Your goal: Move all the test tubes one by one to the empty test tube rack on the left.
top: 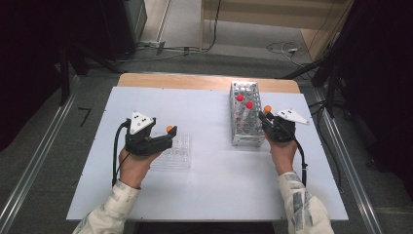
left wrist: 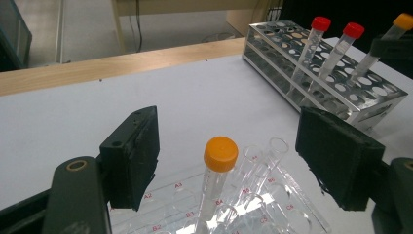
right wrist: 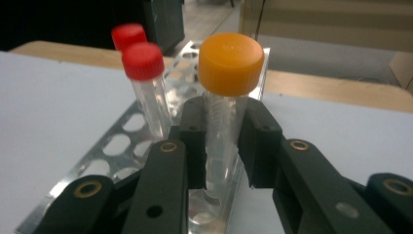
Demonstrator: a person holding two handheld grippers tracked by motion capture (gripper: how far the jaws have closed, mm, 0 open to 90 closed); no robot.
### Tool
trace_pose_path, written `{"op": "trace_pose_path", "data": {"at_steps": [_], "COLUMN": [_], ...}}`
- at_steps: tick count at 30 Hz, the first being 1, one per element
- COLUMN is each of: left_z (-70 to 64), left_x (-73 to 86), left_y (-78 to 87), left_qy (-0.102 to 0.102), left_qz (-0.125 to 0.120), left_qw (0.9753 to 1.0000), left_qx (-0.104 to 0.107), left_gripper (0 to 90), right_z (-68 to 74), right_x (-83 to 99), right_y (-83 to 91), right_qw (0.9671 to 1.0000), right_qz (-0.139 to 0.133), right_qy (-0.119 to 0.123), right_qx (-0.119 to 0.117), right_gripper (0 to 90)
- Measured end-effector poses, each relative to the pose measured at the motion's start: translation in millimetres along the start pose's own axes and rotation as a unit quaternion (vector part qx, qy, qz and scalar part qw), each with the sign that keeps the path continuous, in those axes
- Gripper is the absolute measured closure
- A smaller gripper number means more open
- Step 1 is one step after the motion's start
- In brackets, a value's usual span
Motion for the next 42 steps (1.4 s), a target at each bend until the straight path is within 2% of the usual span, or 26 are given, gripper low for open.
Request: {"op": "trace_pose_path", "data": {"at_steps": [6,9,13,17,22,29,34,42], "left_z": [0.5,0.9,0.4,-2.2,-14.5,-43.9,-57.8,-76.8], "left_x": [-0.5,-0.6,-0.1,0.5,2.3,5.1,5.8,8.9], "left_y": [1.1,1.9,3.9,8.8,14.9,18.6,15.8,10.7], "left_qy": [0.001,0.005,0.008,0.013,0.012,-0.013,-0.022,-0.035], "left_qz": [-0.001,-0.001,0.003,-0.002,-0.005,-0.002,-0.003,0.001], "left_qw": [1.0,1.0,0.9999,0.9999,0.9999,0.9996,0.9988,0.9968], "left_qx": [-0.004,-0.008,-0.013,-0.01,0.002,0.026,0.043,0.072], "left_gripper": [22.8,19.8,15.5,15.5,15.5,16.1,17.3,20.2], "right_z": [-1.3,0.7,9.2,18.3,33.4,61.3,83.5,116.4], "right_x": [-20.6,-28.0,-28.6,-25.4,-16.5,-2.0,7.8,23.4], "right_y": [20.1,31.1,43.4,54.1,66.8,84.3,93.1,99.3], "right_qw": [0.9995,0.9991,0.9988,0.9979,0.9958,0.9899,0.9841,0.975], "right_qz": [-0.031,-0.042,-0.037,-0.031,-0.021,-0.008,0.0,0.011], "right_qy": [-0.004,-0.003,0.016,0.029,0.047,0.071,0.087,0.112], "right_qx": [-0.001,-0.011,-0.029,-0.049,-0.076,-0.122,-0.155,-0.192], "right_gripper": [71.1,71.1,71.1,71.1,71.1,71.1,71.1,71.1]}}
Point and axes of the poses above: each handheld gripper's, and its own axes: y roughly backward along the jaws, x roughly out of its underside, z roughly to its left, the point moved 3 cm from there along -y, roughly forward along the jaws, and after that the axes turned 10 degrees about x, right-handed, at the moved point
